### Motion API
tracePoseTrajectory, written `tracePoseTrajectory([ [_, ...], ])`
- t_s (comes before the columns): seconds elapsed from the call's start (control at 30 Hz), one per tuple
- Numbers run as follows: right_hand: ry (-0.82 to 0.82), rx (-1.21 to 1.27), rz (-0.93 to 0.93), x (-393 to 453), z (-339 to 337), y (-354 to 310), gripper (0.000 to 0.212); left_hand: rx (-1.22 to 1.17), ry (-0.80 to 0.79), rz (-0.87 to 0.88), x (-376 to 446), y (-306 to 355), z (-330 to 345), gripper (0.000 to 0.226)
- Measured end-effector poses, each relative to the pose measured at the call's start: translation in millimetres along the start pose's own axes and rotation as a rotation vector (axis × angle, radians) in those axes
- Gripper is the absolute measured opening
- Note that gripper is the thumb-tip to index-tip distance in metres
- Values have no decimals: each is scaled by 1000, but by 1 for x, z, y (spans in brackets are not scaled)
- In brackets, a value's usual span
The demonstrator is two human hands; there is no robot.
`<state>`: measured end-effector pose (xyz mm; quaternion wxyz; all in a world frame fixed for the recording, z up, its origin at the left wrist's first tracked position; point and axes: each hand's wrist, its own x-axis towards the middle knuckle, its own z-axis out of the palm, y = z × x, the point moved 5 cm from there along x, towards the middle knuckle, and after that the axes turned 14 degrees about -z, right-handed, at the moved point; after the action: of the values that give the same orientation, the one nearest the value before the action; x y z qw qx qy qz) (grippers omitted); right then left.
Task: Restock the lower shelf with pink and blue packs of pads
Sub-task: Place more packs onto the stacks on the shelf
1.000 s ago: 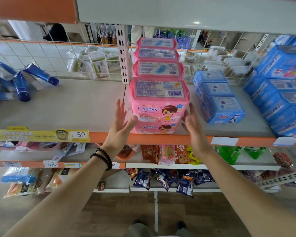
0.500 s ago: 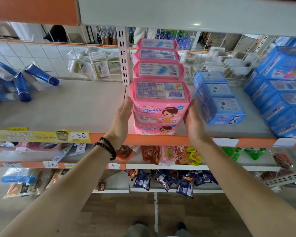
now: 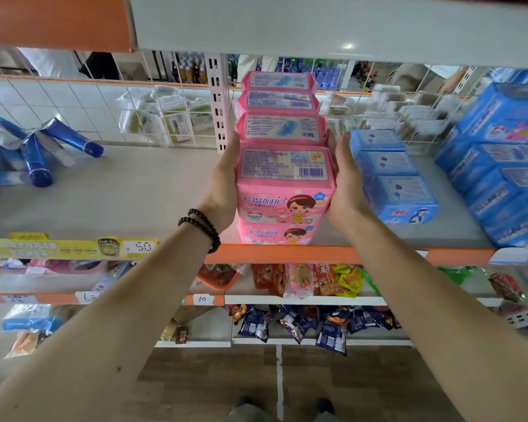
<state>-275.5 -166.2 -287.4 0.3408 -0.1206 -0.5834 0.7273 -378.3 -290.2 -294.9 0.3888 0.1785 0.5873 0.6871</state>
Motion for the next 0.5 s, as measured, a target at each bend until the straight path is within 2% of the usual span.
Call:
tracePoseTrajectory([
  [0.23, 7, 46, -3, 7, -5, -5, 55, -3, 17, 50, 3, 5, -11, 67],
  [0.37, -2, 104, 40, 9, -1, 0, 64, -22, 2, 31, 4, 2, -2, 63],
  [0.5, -7, 74, 53, 7, -1, 0, 56, -2, 3, 26, 2, 2, -1, 56],
])
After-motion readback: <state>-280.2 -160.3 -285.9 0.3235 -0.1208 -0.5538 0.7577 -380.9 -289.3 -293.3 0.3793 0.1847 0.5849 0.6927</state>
